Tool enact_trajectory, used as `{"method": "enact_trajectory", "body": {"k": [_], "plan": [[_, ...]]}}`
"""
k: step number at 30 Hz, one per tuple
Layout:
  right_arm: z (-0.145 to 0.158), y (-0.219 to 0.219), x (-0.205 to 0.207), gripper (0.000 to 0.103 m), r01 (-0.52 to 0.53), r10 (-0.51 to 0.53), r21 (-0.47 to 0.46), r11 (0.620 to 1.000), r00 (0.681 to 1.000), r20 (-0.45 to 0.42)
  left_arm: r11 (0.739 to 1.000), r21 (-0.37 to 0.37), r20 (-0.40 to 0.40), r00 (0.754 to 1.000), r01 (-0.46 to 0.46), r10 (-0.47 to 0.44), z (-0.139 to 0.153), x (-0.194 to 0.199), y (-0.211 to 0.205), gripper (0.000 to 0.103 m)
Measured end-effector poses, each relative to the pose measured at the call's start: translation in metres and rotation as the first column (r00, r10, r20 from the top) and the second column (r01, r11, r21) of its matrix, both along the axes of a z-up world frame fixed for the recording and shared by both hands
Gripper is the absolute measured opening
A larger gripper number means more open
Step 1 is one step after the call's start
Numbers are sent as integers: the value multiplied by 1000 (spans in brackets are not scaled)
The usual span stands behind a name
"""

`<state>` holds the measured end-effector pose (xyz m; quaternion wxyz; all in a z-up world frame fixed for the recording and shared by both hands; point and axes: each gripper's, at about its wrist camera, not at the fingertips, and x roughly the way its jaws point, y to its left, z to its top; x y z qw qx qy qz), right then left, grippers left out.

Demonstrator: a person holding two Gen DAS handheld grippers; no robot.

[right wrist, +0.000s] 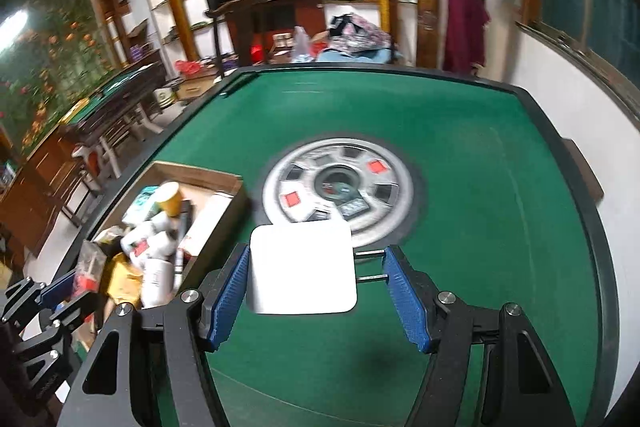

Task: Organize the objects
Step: 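Carry the clear package and white cube over the tray with both grippers, then lower the package and cube into the tray and open both grippers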

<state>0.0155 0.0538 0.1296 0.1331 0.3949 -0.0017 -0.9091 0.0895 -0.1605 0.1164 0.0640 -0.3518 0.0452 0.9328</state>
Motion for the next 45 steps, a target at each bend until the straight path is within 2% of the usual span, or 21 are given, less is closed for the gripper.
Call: {"method": "enact_trajectory", "body": {"k": [9,15,21,25,30,37,45], "plan": [[-10,-67,-10,72,-110,110,-6,994,993,31,998,14,15,998,-53,53,-6,-18,-41,27],[-28,-108,-16,72,-190,191,-28,981,980,56,990,90,61,993,-109,104,-4,-55,-80,27],[-45,-139,-21,72,-245,246,-19,969,967,72,989,82,80,990,-124,118,-5,-81,-95,27],[-55,-157,-24,72,-264,262,20,964,963,68,990,78,113,988,-117,107,-11,-102,-96,27],[-59,-168,-37,72,-261,257,68,963,965,51,992,76,156,983,-104,91,-23,-128,-92,27],[-74,-173,-63,72,-239,233,99,966,970,74,991,97,221,972,-98,74,-38,-160,-90,27],[-87,-168,-80,72,-233,225,80,969,969,102,989,102,272,959,-111,80,-59,-181,-90,27]]}}
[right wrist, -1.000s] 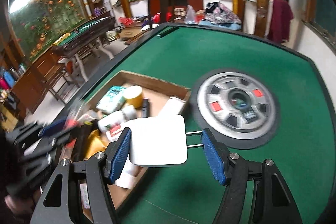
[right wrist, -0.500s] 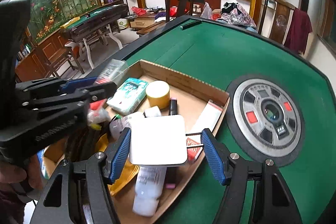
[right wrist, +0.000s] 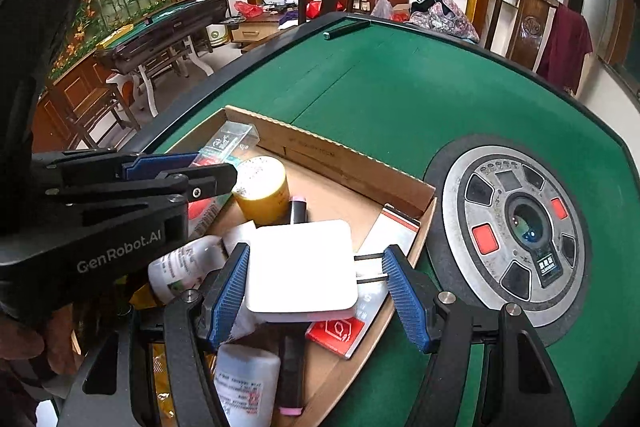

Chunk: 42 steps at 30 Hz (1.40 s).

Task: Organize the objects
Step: 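Lower the package and cube into the tray and open both grippers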

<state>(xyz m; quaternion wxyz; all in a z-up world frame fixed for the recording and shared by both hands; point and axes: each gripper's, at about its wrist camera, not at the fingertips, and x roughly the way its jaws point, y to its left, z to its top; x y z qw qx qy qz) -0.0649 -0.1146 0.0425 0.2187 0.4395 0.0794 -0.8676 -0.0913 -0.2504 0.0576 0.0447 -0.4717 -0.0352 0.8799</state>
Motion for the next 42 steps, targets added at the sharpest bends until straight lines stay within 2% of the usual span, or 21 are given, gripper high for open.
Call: {"method": "enact_trajectory", "body": {"k": [19,22,28,31,33,34,38,40,42], "plan": [[-10,-17,8,72,-56,56,32,998,998,-14,1000,2,-26,999,-23,23,-2,-4,-1,28],[-10,-16,9,72,-54,54,32,998,998,-18,1000,-4,-27,999,-28,28,-1,-3,1,30],[-9,-18,13,72,-54,56,38,998,998,-28,998,-2,-29,998,-55,55,0,3,-2,43],[-5,-19,17,73,-61,62,31,998,998,-30,998,-9,-44,997,-67,66,3,9,-4,53],[-3,-17,19,76,-58,58,21,998,998,-23,997,-18,-64,995,-77,76,9,16,-5,63],[-1,-16,21,80,-54,54,12,998,998,-19,996,-20,-76,994,-82,80,12,21,-6,65],[10,-9,33,84,-45,44,-10,999,998,-36,993,-38,-159,982,-111,104,32,47,-7,79],[18,-3,43,85,-39,38,-10,999,997,-60,989,-51,-226,966,-137,122,46,65,-5,82],[23,2,53,88,-31,30,-14,999,996,-80,984,-54,-306,941,-170,146,61,89,-3,88]]}}
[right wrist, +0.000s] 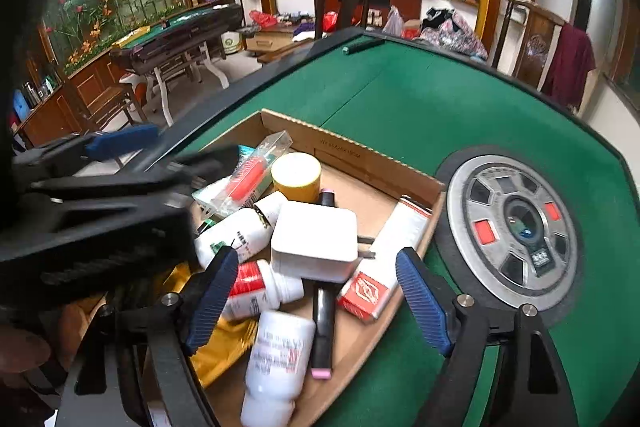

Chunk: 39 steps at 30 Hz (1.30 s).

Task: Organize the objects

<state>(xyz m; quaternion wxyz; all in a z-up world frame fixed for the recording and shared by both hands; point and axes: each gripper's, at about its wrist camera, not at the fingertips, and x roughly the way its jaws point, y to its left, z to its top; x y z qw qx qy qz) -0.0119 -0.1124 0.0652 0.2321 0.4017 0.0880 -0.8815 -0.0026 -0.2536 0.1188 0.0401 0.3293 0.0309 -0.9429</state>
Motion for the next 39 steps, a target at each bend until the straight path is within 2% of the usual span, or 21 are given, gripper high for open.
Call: {"method": "enact_trajectory", "body": {"k": [3,6,10,13,16,20,25,29,34,39], "plan": [[7,12,16,91,15,-16,-26,1000,1000,-19,998,-15,-126,991,-57,55,20,37,6,98],[11,24,31,92,37,-38,-58,998,999,-24,993,-20,-247,963,-120,112,37,76,10,103],[14,38,51,93,61,-65,-88,994,997,-44,988,-26,-312,940,-155,139,52,111,24,103],[18,47,69,94,73,-81,-115,991,995,-65,985,-29,-316,937,-168,151,54,130,34,103],[21,53,83,95,73,-85,-142,987,993,-82,994,32,-289,951,-105,110,52,142,38,103],[27,58,105,96,68,-88,-142,988,986,-140,991,103,-235,965,-90,112,46,147,39,103],[30,66,130,99,86,-117,-142,986,968,-223,990,69,-250,958,-126,139,47,165,49,103],[30,70,142,101,97,-130,-126,987,949,-286,986,102,-286,946,-130,154,51,181,52,103],[27,76,147,102,118,-151,-130,985,946,-287,977,138,-247,950,-161,192,49,184,47,103],[25,74,156,102,113,-139,-99,989,937,-320,967,105,-225,942,-232,251,43,188,41,103]]}}
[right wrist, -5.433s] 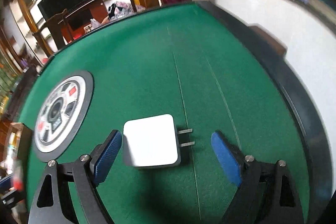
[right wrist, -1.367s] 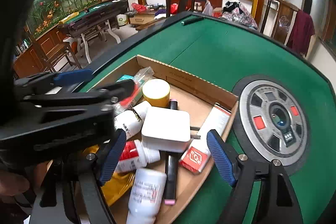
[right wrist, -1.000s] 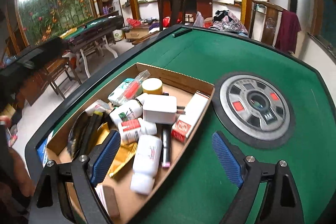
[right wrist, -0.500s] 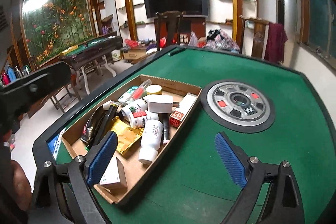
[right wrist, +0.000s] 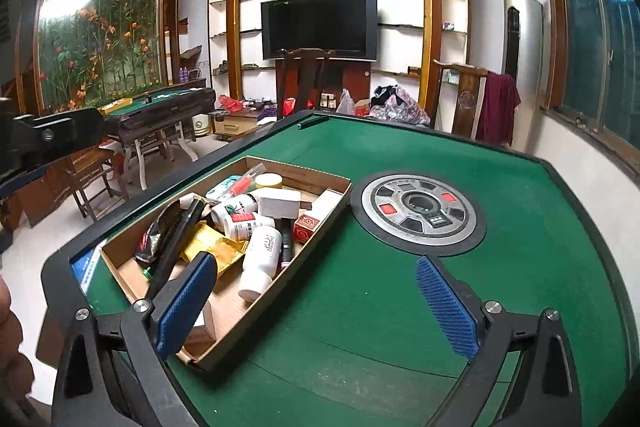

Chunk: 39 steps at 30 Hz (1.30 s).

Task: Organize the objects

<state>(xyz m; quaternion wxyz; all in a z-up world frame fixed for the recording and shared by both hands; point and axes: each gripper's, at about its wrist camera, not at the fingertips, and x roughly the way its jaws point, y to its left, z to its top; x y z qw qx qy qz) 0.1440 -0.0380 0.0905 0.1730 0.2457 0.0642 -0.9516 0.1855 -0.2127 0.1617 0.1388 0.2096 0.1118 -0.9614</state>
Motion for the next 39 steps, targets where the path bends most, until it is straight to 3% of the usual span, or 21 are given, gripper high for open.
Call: {"method": "enact_trajectory", "body": {"k": [8,13,23,28,39], "plan": [[-9,-24,13,103,-72,72,70,995,997,-8,989,-92,-9,993,-117,116,-3,13,-5,103],[-14,-38,17,103,-96,97,101,990,995,-6,988,-76,-17,991,-135,134,-2,18,-14,103],[-24,-61,18,103,-124,123,158,980,992,15,985,-66,41,986,-156,159,-16,14,-30,103],[-26,-68,18,103,-131,129,170,977,991,21,986,-30,89,982,-164,166,-26,8,-43,103],[-31,-74,12,103,-147,141,176,973,989,43,986,-23,115,979,-167,168,-31,5,-46,103]]}}
